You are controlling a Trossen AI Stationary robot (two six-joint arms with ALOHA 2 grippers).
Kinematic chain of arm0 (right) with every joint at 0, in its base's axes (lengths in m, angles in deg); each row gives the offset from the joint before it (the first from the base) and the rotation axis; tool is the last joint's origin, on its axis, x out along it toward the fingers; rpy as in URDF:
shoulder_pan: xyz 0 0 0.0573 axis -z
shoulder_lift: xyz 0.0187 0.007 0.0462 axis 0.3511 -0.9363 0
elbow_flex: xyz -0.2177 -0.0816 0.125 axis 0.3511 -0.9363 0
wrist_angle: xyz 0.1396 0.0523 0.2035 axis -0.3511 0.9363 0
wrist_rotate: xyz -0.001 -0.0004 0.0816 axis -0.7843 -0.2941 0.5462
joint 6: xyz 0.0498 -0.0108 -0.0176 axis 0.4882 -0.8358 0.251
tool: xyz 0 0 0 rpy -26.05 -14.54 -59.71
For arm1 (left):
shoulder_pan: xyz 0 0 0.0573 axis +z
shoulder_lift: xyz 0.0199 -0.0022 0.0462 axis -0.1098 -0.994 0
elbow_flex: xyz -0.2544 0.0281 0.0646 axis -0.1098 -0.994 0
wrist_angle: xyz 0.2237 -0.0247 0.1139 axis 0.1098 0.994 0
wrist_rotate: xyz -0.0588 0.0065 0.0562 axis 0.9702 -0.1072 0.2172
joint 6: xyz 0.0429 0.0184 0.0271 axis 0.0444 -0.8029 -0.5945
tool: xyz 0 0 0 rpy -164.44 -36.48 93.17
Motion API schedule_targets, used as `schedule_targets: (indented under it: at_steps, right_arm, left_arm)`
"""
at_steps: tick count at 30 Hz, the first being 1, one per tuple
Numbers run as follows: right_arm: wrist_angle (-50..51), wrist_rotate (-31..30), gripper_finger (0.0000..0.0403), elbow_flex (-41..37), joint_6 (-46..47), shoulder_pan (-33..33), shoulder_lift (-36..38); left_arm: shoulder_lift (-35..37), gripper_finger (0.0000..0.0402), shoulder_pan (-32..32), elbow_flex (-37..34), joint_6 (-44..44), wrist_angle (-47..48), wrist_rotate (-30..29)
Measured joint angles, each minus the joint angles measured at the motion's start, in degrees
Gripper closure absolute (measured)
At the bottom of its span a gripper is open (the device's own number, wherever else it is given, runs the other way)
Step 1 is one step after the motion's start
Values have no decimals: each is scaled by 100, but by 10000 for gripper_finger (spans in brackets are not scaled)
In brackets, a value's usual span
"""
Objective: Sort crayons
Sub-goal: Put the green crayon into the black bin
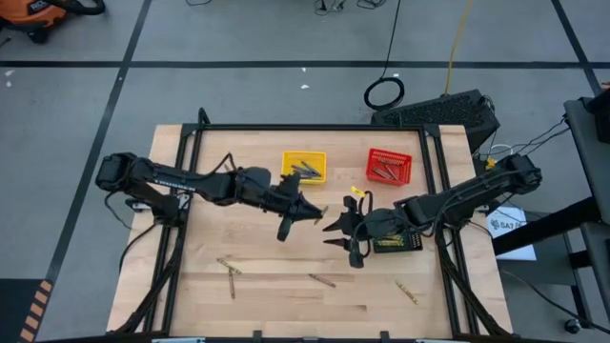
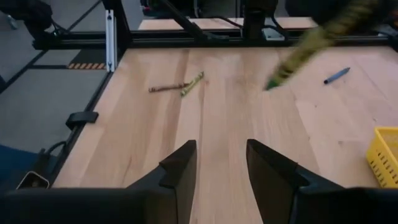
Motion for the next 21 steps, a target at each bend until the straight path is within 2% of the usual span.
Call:
schedule_targets:
  at_steps: [10, 21]
  right_arm:
    - [-419, -20, 277, 0, -86, 7, 0]
    - [-1085, -139, 277, 0, -440, 43, 0]
  left_arm:
    - [0, 396, -465, 0, -284, -95, -311]
    - [0, 396, -483, 0, -297, -298, -373]
